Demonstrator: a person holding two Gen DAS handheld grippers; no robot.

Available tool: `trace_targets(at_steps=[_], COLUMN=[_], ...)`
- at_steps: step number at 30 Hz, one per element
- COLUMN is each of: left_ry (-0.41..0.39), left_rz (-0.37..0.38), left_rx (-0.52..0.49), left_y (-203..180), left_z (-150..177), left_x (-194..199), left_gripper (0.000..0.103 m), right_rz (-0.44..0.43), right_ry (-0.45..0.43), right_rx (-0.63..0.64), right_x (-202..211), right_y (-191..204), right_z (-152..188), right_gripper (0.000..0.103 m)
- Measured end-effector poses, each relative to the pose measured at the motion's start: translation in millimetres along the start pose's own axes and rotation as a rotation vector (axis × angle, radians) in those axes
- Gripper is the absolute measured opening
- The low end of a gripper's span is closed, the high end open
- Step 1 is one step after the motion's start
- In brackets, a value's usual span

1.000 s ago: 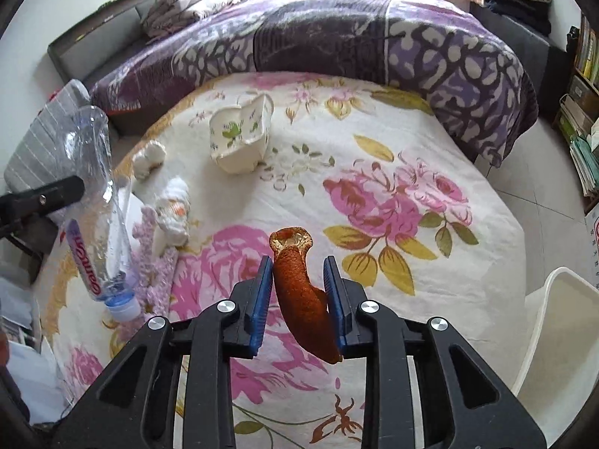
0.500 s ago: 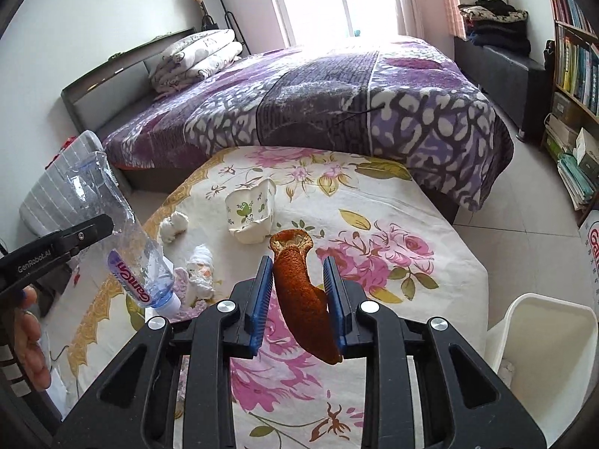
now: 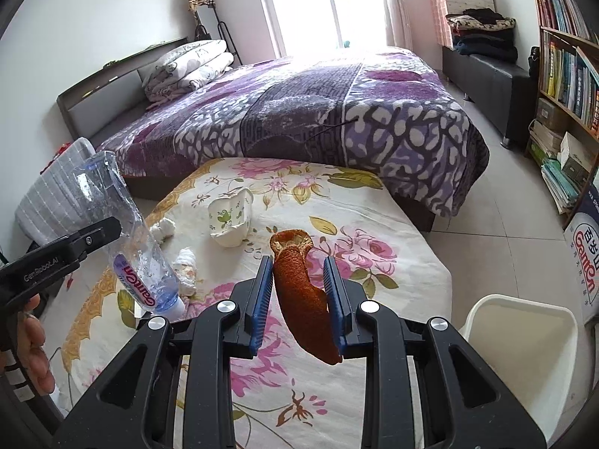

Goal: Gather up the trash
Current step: 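Carry both items to the bin and open the right tool to drop the peel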

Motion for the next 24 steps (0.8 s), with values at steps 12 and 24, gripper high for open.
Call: trace_targets(at_steps=[12, 24], left_ry=[0.008, 0.033], left_rz=[0.088, 0.210], left_rx=[-0.092, -0.209], left_y=[-81, -174], left_z=[7, 28], left_x=[-6, -8], left_gripper=[0.034, 0.034], right_rz=[0.089, 0.211], right_ry=[0.007, 0.030], right_rx=[-0.089, -0.237], right_x=[20, 46], right_y=[-71, -166], right_z=[7, 21], right_gripper=[0.027, 0.027])
Point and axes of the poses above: each gripper's, at about its wrist camera, not at the fingertips, and x roughly against the way its jaws point, y to its left, z to its underside, the point moved 10 cm from there along -x, roughly the way its jaws point, and after that the axes turned 6 degrees about y, right-handed, at the moved point
